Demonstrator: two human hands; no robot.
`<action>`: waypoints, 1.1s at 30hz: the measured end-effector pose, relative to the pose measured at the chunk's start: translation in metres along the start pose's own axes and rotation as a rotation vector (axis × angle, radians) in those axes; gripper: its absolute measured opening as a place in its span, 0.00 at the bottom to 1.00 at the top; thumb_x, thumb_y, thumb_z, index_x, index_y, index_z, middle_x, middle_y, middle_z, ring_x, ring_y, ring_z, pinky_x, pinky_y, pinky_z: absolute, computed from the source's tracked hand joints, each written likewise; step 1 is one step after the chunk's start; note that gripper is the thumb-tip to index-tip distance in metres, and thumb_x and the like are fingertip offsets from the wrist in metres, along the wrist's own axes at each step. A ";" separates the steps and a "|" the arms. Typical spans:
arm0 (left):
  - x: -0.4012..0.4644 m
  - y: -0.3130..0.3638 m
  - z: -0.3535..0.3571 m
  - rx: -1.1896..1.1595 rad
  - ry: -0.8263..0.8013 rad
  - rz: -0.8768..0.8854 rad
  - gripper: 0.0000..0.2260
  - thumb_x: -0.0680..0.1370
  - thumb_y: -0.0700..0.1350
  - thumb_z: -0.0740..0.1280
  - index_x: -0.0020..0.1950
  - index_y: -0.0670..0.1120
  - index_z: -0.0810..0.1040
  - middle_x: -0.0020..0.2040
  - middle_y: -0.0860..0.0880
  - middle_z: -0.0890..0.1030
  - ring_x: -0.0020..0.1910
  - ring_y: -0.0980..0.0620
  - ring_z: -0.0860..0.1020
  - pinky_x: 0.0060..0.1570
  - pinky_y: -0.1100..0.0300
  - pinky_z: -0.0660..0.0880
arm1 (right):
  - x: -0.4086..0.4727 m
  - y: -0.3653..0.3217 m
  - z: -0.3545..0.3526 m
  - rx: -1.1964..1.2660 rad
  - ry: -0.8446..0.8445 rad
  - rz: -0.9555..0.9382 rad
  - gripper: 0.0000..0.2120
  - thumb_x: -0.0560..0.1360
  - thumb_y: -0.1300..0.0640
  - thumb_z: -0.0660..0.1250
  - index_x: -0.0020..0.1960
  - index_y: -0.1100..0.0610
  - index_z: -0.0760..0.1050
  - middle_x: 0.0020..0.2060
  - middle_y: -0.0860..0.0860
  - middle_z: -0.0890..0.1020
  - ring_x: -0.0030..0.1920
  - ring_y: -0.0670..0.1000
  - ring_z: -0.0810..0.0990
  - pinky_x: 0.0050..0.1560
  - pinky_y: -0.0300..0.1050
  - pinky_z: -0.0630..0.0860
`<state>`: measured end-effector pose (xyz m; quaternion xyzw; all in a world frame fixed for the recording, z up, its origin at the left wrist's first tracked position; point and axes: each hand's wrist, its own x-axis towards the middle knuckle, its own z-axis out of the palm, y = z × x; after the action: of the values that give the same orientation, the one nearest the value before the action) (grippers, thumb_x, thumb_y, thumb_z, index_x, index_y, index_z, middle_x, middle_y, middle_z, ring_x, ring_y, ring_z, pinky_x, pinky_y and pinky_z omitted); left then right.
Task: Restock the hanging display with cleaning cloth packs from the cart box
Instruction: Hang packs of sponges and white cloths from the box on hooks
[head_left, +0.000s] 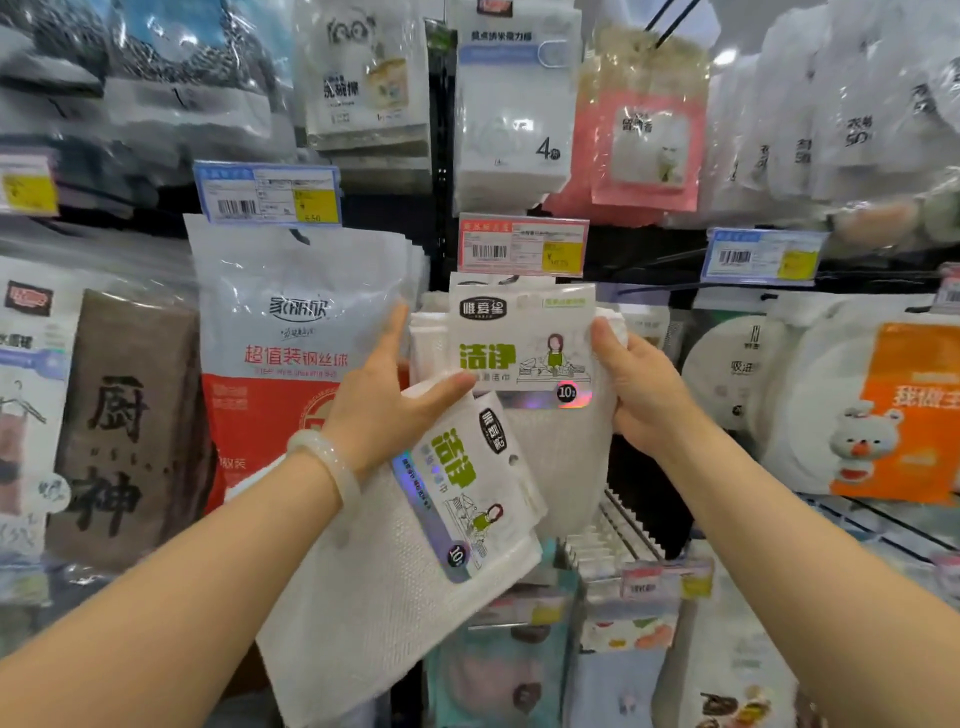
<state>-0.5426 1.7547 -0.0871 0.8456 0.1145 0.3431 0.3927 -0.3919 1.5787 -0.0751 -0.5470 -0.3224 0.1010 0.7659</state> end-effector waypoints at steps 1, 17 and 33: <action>0.001 0.000 0.001 -0.048 -0.037 0.001 0.44 0.69 0.59 0.70 0.74 0.63 0.44 0.61 0.50 0.79 0.50 0.48 0.82 0.51 0.45 0.79 | 0.002 0.000 0.000 -0.006 -0.015 0.009 0.11 0.78 0.52 0.60 0.54 0.56 0.77 0.48 0.53 0.85 0.49 0.53 0.84 0.46 0.48 0.82; 0.015 -0.010 0.018 0.121 0.098 0.127 0.32 0.75 0.55 0.66 0.73 0.64 0.51 0.43 0.71 0.73 0.43 0.57 0.81 0.44 0.56 0.79 | 0.000 0.026 0.003 -0.360 -0.019 -0.347 0.16 0.74 0.68 0.66 0.52 0.48 0.74 0.52 0.46 0.78 0.57 0.52 0.79 0.55 0.51 0.79; 0.022 -0.010 0.018 0.072 0.221 0.225 0.34 0.74 0.56 0.67 0.75 0.60 0.52 0.42 0.73 0.71 0.40 0.70 0.76 0.40 0.69 0.75 | 0.008 0.010 0.003 -0.242 -0.043 -0.426 0.19 0.72 0.71 0.67 0.53 0.49 0.74 0.52 0.44 0.79 0.51 0.40 0.82 0.43 0.36 0.80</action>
<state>-0.5135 1.7605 -0.0922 0.8237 0.0737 0.4716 0.3062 -0.3857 1.5883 -0.0807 -0.5522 -0.4563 -0.0903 0.6919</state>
